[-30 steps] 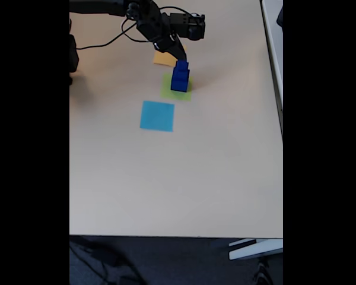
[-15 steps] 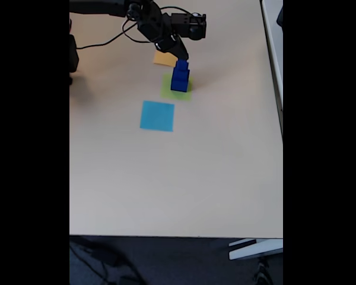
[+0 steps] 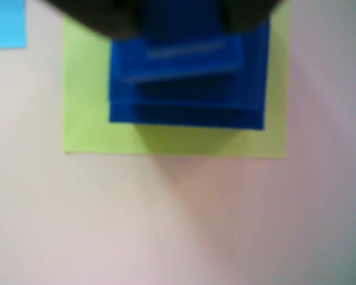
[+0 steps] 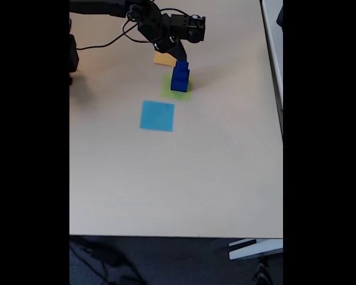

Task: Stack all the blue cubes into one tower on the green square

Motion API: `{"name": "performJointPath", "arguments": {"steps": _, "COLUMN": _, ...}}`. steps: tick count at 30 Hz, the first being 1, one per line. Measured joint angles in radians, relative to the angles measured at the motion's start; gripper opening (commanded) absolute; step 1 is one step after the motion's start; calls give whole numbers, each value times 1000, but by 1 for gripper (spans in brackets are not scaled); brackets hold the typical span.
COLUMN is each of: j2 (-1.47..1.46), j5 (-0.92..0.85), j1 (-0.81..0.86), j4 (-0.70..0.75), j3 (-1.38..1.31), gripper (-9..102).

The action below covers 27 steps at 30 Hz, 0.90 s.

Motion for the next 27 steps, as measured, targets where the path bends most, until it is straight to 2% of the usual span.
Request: {"name": "performJointPath", "arguments": {"steps": 27, "j2": 0, "j5": 58, "j1": 0, "j4": 0, "j3": 20, "gripper": 0}}
